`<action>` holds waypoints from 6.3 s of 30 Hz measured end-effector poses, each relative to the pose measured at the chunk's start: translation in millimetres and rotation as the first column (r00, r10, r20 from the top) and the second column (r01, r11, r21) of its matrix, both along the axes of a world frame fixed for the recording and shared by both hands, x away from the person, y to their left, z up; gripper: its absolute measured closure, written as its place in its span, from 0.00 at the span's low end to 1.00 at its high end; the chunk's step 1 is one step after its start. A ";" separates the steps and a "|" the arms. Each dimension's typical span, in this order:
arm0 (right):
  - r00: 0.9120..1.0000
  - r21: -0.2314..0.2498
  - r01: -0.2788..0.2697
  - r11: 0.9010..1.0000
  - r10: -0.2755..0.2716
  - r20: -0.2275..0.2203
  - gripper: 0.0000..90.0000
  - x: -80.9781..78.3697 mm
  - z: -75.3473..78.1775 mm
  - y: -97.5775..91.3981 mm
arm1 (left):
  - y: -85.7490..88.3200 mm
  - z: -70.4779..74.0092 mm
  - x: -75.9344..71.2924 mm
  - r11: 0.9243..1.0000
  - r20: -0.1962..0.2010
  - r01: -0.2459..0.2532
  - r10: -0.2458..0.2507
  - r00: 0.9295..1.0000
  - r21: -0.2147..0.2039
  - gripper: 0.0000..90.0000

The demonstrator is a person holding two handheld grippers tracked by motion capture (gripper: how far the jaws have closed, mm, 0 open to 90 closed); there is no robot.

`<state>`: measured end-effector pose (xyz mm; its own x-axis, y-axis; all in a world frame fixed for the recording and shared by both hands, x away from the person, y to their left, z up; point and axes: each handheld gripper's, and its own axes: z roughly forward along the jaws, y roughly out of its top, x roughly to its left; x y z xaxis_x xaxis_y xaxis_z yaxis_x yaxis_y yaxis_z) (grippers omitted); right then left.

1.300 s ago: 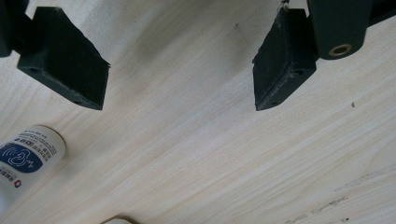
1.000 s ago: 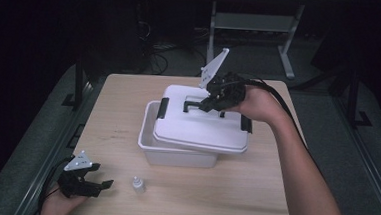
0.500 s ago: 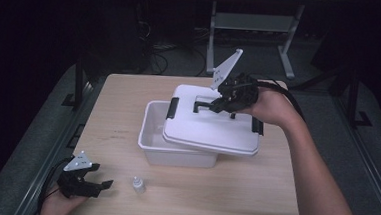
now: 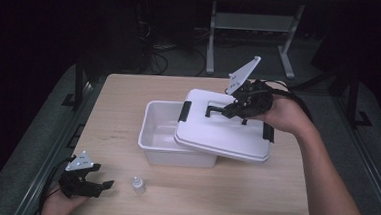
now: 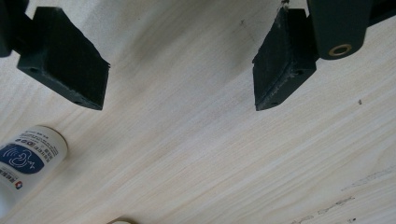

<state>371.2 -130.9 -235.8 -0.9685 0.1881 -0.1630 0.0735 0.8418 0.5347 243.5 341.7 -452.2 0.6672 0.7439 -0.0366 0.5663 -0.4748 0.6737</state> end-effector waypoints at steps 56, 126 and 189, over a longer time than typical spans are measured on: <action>0.985 0.047 0.169 0.984 -0.168 -0.023 0.93 -39.8 -18.2 -106.1 | -4.9 -1.3 0.3 1.000 -0.012 0.006 -0.006 1.000 0.026 0.20; 0.945 0.028 0.289 0.957 -0.281 -0.169 0.93 -38.1 -168.7 -138.0 | -9.4 -4.6 2.4 0.999 -0.022 0.016 -0.015 1.000 0.047 0.20; 0.961 0.161 0.275 0.948 -0.264 -0.084 0.51 -102.4 -171.9 -111.8 | -24.7 28.2 -2.1 0.981 -0.032 0.155 -0.152 0.988 0.114 0.25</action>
<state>268.8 -242.7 -407.7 -0.8849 0.4633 -0.0490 0.3217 0.6837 0.6551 241.4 317.1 -424.0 0.7737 0.6329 0.0268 0.4955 -0.6310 0.5970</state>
